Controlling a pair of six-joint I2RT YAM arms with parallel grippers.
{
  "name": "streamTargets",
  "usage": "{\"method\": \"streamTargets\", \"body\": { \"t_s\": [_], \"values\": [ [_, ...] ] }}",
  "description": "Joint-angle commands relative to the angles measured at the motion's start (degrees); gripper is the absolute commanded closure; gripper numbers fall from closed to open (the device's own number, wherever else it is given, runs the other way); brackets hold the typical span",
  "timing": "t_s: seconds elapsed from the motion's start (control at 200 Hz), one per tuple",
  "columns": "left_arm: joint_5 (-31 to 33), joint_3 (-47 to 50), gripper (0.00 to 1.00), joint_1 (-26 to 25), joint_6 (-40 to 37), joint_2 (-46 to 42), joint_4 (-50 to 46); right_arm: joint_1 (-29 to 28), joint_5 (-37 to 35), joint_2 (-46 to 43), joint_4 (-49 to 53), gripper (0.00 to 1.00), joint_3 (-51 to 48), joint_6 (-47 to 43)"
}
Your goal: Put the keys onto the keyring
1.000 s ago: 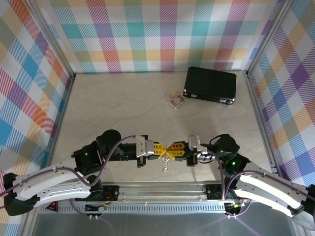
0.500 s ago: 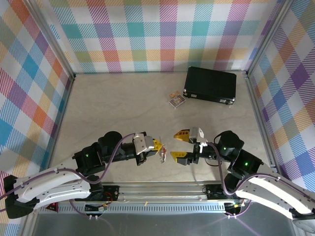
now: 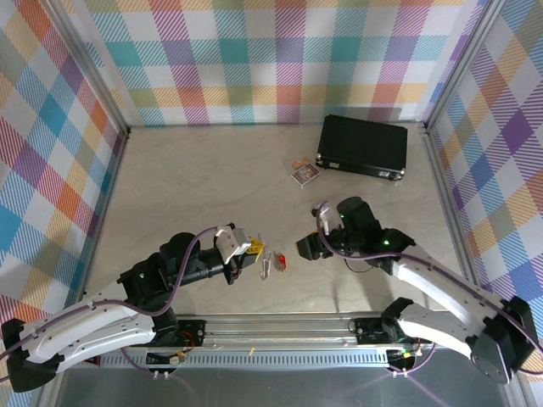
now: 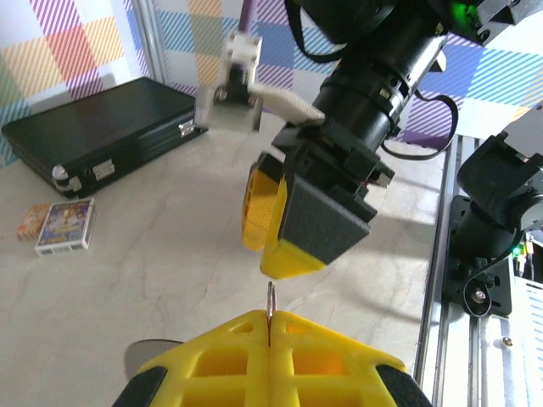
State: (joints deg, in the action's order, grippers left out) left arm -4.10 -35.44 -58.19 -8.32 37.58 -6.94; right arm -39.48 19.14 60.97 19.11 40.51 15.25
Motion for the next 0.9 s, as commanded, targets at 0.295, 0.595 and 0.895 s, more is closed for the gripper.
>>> {"method": "streamTargets", "body": {
  "t_s": [0.295,0.595,0.895],
  "values": [
    [9.3,5.2,1.00,1.6,6.4,-4.2,4.5,-8.1,-5.4,15.7,2.8,0.48,2.9,4.1],
    [14.1,7.3,1.00,1.6,7.2,-9.6,2.4,-16.1,-16.6,23.8,5.1,0.54,8.2,7.6],
    [16.8,9.3,1.00,1.6,7.0,-16.6,0.1,-17.8,-18.7,30.7,6.1,0.58,13.5,9.0]
  ]
}}
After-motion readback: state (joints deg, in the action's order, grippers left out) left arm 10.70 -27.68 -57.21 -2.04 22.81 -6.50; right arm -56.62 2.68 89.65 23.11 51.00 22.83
